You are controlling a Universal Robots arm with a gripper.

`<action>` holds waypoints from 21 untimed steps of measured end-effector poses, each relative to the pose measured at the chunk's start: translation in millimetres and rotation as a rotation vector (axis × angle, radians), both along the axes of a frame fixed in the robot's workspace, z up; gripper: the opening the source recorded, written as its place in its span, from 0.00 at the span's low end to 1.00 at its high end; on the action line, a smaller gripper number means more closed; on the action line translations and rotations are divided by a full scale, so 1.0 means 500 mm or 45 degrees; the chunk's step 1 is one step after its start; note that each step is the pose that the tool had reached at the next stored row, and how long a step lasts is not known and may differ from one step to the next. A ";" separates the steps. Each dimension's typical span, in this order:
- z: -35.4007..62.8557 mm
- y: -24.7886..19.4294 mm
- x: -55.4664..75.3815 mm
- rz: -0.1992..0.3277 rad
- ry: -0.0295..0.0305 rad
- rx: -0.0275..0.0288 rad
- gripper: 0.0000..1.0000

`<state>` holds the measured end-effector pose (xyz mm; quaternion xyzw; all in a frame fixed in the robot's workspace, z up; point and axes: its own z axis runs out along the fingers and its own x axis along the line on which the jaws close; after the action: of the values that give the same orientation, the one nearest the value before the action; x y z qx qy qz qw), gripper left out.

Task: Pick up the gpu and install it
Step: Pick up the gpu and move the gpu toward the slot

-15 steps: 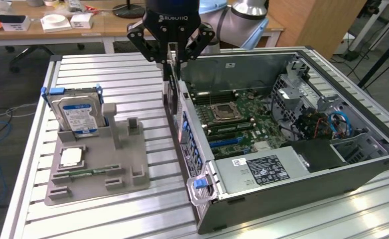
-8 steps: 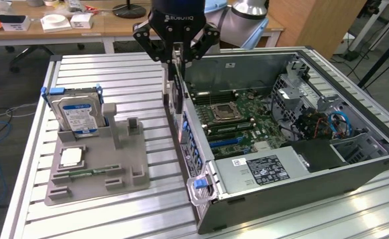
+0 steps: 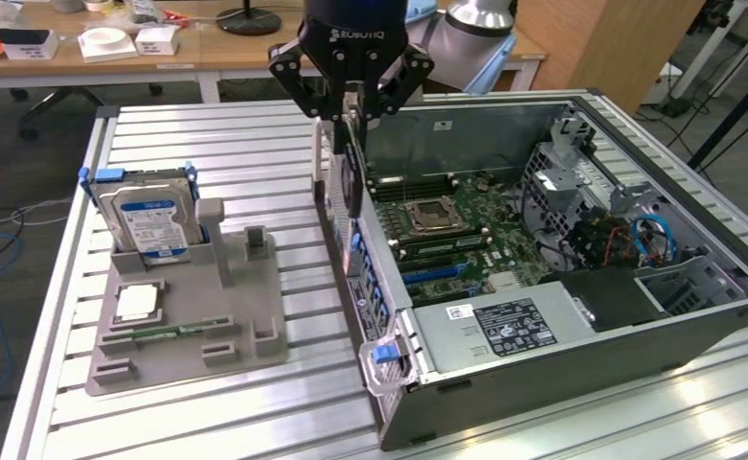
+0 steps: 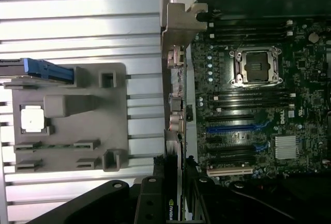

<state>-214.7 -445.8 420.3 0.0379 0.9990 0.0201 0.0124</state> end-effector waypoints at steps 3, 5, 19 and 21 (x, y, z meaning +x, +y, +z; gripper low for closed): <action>0.000 0.0000 0.008 0.000 -0.0001 0.0001 0.26; 0.000 0.0000 0.012 0.000 -0.0001 0.0000 0.26; 0.000 -0.0001 0.046 0.000 -0.0001 0.0001 0.26; 0.000 0.0000 0.052 0.000 0.0000 0.0000 0.26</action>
<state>-189.0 -445.8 420.3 0.0378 0.9990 0.0201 0.0124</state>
